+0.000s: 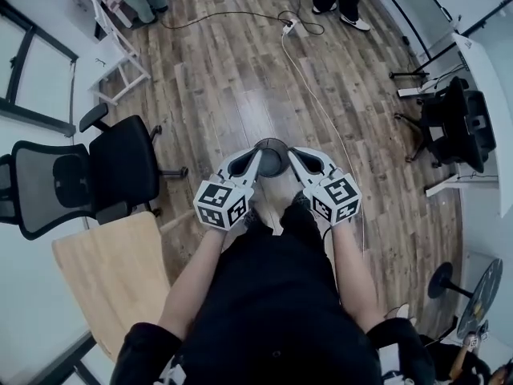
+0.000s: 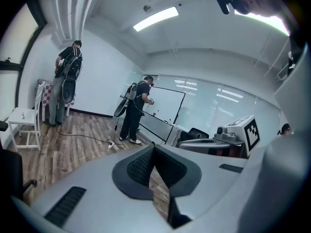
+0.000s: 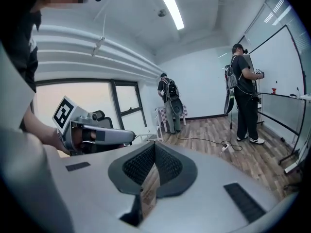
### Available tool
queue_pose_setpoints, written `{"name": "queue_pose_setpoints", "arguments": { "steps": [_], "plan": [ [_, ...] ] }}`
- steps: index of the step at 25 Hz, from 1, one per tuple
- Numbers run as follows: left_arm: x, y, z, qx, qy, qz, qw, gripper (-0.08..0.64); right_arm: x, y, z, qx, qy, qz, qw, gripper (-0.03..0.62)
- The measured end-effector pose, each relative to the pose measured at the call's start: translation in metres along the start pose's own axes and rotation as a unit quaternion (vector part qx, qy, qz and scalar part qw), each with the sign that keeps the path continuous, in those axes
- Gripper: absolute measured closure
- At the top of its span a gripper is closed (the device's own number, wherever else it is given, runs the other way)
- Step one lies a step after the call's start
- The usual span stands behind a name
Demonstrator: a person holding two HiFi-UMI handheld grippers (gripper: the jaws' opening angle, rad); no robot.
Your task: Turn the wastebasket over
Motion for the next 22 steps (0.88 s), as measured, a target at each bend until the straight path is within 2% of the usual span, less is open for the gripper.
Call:
{"name": "queue_pose_setpoints", "arguments": {
  "steps": [12,22],
  "plan": [
    [0.017,0.007,-0.028,-0.004,-0.024,0.016,0.9996,0.543,0.003,0.014,-0.023,-0.026,-0.032,0.045,0.998,0.56],
    [0.029,0.015,-0.033,-0.007,-0.033,0.001,0.9994,0.543,-0.001,0.024,-0.037,-0.001,-0.038,0.035,0.999,0.56]
  ]
}}
Point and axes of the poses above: the fingertips, and each gripper's own axes: x backward along the fingers, y to its left, z out of its underside, the point moved 9 cm from there along x, backward along the fingers, and after that the axes turned 5 degrees about z, right-handed, at the moved point
